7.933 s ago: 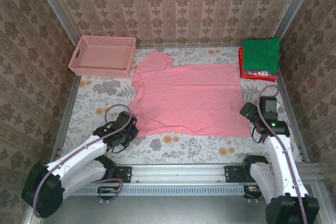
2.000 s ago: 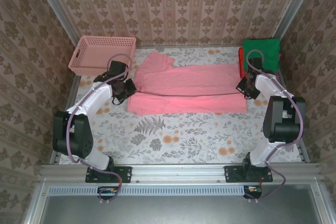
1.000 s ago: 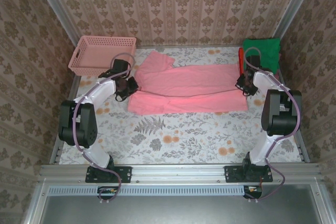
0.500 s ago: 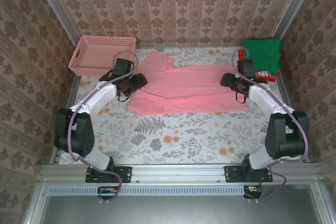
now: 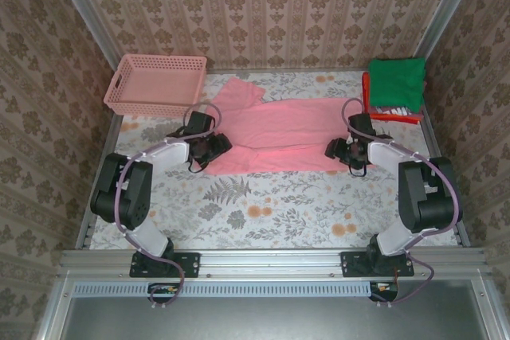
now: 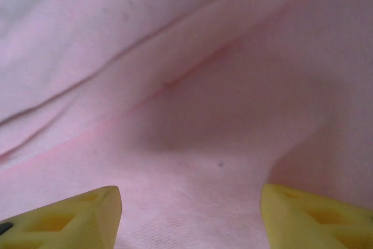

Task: Fold and stack the t-shirts

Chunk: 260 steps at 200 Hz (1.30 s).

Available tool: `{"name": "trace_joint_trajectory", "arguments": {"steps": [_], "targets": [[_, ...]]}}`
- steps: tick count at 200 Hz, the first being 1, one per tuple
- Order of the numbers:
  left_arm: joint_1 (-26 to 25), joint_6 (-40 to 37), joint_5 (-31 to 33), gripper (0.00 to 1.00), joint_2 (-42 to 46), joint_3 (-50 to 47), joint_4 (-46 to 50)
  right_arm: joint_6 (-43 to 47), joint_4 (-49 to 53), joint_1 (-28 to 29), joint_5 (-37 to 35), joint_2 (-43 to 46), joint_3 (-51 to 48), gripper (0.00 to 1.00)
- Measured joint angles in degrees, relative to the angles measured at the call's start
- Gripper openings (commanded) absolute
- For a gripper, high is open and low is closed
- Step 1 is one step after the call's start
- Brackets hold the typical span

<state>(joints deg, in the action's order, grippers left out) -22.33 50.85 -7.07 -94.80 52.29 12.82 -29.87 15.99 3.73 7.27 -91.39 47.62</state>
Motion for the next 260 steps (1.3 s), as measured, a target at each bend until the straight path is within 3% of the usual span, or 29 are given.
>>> {"name": "trace_joint_trajectory", "arguments": {"steps": [77, 128, 167, 207, 260], "targets": [[-0.2, 3.0, 0.4, 0.73, 8.1, -12.6, -7.9, -3.9, -1.9, -1.7, 0.2, 8.1, -9.6, 0.65], [-3.4, 5.4, 1.5, 0.74, 19.4, -19.3, 0.2, -6.3, 3.1, -1.8, 0.6, 21.7, -18.4, 0.69], [-3.5, 5.2, 3.9, 0.76, 22.8, -17.3, 7.9, -4.9, 4.6, 0.3, 1.1, 29.1, -18.4, 0.7], [-3.1, 3.1, 5.1, 0.78, 23.3, -11.9, 10.4, -7.1, 1.3, 13.0, 2.2, 26.4, -13.6, 0.68], [0.3, -0.3, 4.7, 0.84, 26.6, -10.7, 13.0, -14.8, -7.0, 33.3, 2.2, 9.1, -2.8, 0.57]]}}
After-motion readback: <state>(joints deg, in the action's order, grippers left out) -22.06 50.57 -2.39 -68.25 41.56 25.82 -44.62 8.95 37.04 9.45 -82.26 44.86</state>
